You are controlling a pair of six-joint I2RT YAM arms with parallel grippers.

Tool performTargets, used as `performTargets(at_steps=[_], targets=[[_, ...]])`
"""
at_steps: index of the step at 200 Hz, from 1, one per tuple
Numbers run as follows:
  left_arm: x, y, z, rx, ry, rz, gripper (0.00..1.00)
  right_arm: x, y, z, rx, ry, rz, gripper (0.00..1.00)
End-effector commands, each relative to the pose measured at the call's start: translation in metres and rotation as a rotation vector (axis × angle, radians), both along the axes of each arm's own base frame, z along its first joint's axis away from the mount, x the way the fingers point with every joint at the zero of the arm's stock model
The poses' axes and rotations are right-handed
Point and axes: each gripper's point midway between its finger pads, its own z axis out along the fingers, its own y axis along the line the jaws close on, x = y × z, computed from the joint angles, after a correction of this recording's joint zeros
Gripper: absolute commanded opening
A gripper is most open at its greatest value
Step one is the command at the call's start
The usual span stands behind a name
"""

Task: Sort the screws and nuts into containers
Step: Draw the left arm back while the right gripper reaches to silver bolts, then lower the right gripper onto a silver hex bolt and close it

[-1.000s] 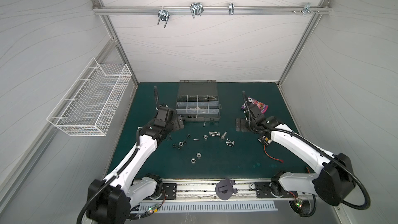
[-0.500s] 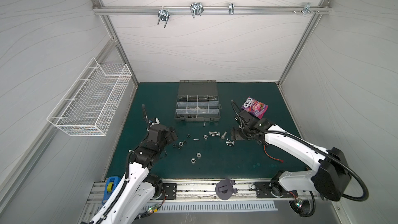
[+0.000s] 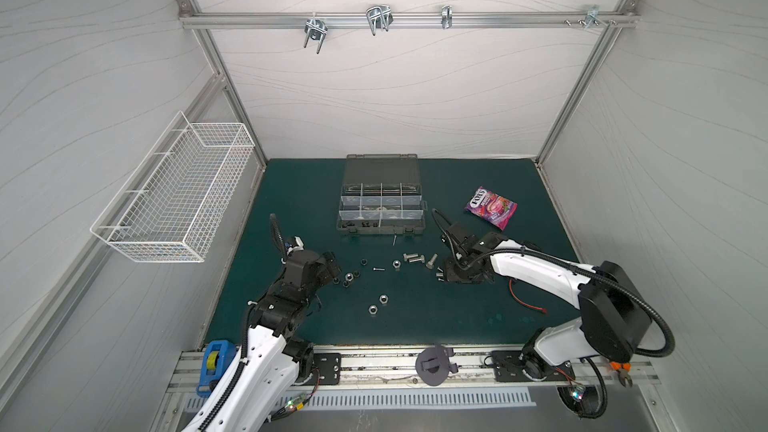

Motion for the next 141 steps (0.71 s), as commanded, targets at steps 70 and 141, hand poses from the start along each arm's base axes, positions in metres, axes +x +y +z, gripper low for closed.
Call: performTargets(at_steps=[70, 141], targets=[[0.015, -0.008, -0.006, -0.046, 0.006, 0.01, 0.99, 0.01, 0.011, -0.014, -0.021, -0.002, 0.02, 0.81], [0.015, -0.007, -0.011, -0.027, 0.026, 0.005, 0.99, 0.018, 0.02, -0.022, -0.082, 0.004, 0.032, 0.84]])
